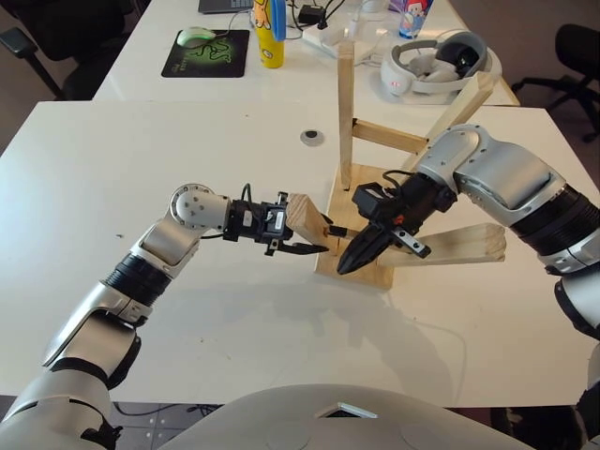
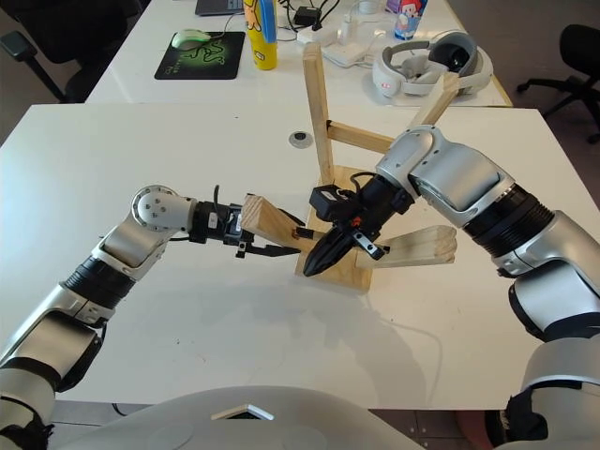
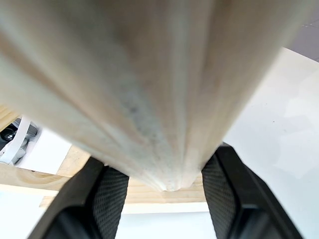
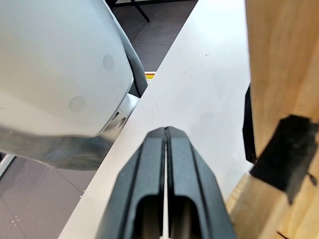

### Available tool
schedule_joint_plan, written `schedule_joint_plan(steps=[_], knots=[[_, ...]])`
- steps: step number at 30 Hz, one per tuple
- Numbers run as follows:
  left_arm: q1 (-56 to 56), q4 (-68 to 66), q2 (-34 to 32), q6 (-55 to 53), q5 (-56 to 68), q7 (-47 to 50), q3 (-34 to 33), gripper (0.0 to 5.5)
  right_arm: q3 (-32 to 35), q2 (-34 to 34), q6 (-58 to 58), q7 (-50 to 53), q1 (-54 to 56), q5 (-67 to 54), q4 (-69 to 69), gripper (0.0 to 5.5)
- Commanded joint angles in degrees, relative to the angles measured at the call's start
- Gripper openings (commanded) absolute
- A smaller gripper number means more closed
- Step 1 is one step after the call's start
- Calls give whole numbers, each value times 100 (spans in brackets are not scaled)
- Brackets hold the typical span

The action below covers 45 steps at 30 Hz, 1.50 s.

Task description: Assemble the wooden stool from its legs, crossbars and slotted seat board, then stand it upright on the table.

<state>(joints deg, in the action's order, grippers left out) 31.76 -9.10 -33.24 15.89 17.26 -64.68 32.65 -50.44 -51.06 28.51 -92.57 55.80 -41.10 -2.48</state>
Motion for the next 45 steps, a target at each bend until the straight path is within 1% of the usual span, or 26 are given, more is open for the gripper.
schedule_joint_plan(steps=[1,8,16,19,23,25,32,35,39,42,45], knots=[[348,-398,-235,45,-1606,-179,383,205,-1178,-554,489,9,-356,44,475,0],[559,-594,-100,66,-1596,-268,455,205,-1539,-585,430,8,-400,53,685,0],[592,-614,-36,36,-1555,-352,456,205,-1506,-638,772,8,-378,-407,978,0],[425,-507,-112,-38,-1478,-385,419,205,-1181,-444,918,8,-255,-617,704,0],[139,-218,-236,-210,-1313,-488,398,205,-80,416,1331,14,227,-956,-434,0],[85,-174,-259,-240,-1302,-522,369,205,258,680,1433,14,445,-959,-863,0],[47,-127,-274,-329,-1313,-571,299,205,527,795,1449,10,484,-727,-1151,0],[40,-133,-268,-339,-1316,-576,278,205,345,749,1270,9,421,-522,-1045,0],[88,-169,-233,-339,-1326,-593,273,205,-483,380,394,8,-91,287,-582,0],[134,-175,-207,-338,-1309,-625,287,205,-840,269,110,9,-415,613,-514,0],[149,-171,-201,-330,-1306,-633,301,205,-894,379,36,11,-496,738,-724,0]])
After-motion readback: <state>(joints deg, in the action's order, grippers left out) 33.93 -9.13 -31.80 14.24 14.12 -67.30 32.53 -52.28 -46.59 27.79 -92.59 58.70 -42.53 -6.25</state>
